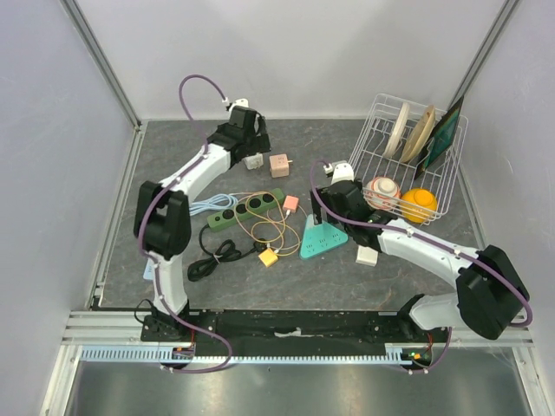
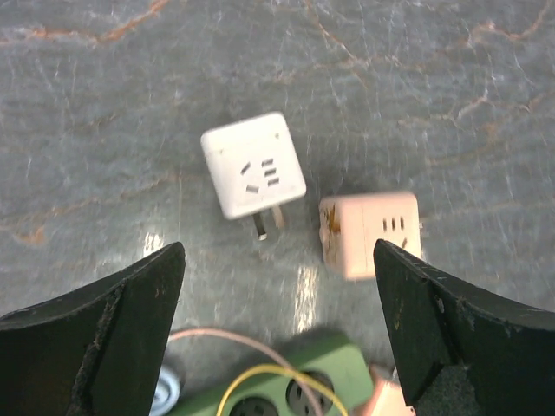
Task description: Insert the plug
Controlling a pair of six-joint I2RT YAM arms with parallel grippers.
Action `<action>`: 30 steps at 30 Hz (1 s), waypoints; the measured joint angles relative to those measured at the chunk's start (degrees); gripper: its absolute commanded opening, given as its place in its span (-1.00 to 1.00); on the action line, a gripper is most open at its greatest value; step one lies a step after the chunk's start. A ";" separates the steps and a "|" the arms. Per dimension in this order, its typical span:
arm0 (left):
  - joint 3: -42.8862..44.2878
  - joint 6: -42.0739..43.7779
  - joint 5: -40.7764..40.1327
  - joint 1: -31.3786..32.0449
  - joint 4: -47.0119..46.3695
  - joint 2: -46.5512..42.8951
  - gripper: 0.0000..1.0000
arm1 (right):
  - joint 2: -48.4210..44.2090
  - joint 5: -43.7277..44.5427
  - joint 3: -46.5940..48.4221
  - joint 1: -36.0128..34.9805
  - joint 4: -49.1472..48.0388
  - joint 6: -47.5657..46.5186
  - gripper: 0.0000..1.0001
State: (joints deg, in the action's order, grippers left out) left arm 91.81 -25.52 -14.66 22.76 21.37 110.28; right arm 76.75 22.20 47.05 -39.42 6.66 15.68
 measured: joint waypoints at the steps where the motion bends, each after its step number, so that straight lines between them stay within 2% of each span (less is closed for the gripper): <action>1: 2.12 -0.02 -1.05 0.31 -0.09 2.14 0.93 | 0.02 0.00 -0.37 0.00 -0.33 0.02 0.96; 7: 12.46 0.00 -6.69 1.16 1.51 13.44 0.92 | 0.28 0.17 -1.70 0.09 -1.92 0.07 0.96; 12: 15.89 0.02 -10.12 1.11 3.39 18.69 0.89 | 0.28 0.15 -2.73 0.59 -3.23 0.02 0.96; 16: 16.20 0.02 -10.99 1.09 4.76 21.18 0.79 | 0.28 0.04 -3.10 1.03 -3.61 0.02 0.96; 21: 16.57 0.00 -10.64 1.11 5.79 23.04 0.54 | 0.35 -0.66 -3.56 1.31 -4.35 0.00 0.96; 24: 16.57 -0.02 -10.25 1.11 6.29 23.10 0.29 | 0.35 -0.96 -3.67 1.31 -4.83 0.00 0.96; 27: 16.57 -0.13 -10.03 1.11 6.23 23.10 -0.15 | 0.35 -1.27 -3.69 1.33 -5.44 0.00 0.96; 28: 16.57 0.02 -9.84 1.11 6.23 23.10 -0.38 | 0.35 -1.38 -3.69 1.36 -5.64 0.00 0.96; 30: 16.22 -0.15 -9.57 1.14 5.92 22.86 -0.49 | 0.35 -1.60 -3.69 1.36 -5.81 0.02 0.96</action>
State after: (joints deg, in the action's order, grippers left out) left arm 108.03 -25.67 -24.23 23.90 27.29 133.14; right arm 77.10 20.60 43.35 -38.06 0.84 15.70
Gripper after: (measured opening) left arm 0.661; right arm 0.982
